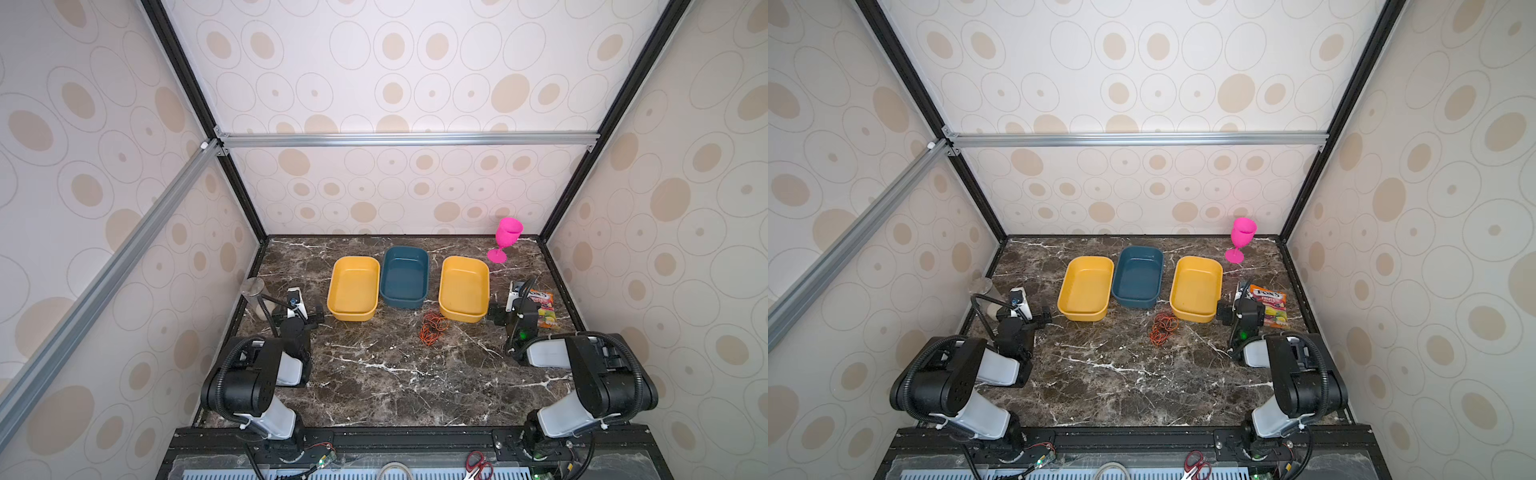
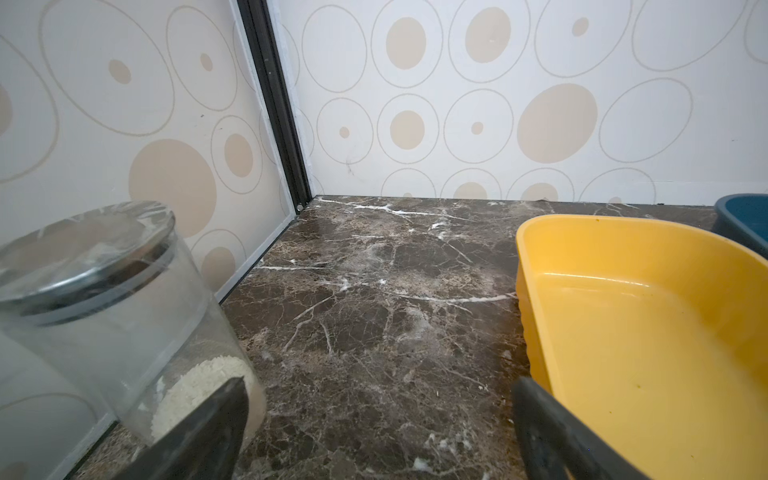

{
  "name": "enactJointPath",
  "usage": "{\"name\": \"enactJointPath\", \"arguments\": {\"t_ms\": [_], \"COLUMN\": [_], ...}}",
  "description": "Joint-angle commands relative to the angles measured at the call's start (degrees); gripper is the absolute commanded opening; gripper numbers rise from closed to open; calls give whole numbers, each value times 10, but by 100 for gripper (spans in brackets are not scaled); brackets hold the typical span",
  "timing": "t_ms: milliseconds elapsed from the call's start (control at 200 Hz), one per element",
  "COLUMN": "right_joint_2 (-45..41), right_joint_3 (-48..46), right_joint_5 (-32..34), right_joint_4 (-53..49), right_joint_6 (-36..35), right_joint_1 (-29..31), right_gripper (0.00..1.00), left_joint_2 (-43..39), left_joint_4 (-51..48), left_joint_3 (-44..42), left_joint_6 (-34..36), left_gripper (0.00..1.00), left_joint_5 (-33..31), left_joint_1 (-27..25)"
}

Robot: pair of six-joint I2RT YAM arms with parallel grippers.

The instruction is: Untangle the cables

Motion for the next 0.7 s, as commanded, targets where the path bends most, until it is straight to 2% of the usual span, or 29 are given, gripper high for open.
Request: {"name": "enactJointPath", "arguments": {"t_ms": [0,695], "right_joint_2": [-7,-7], "right_joint_3": [0,0], "right_joint_5": [9,8], "right_joint_4": [10,9], "right_joint_6": [2,3], "right_joint_1": [3,3], "right_gripper": [100,100], "left_joint_2": [0,0], "left_joint_4": [17,14], "left_joint_3": [4,6], "left_joint_6": [9,8], "left_gripper": [99,99], "left_joint_5": [20,21], "left_joint_1": [0,0]}}
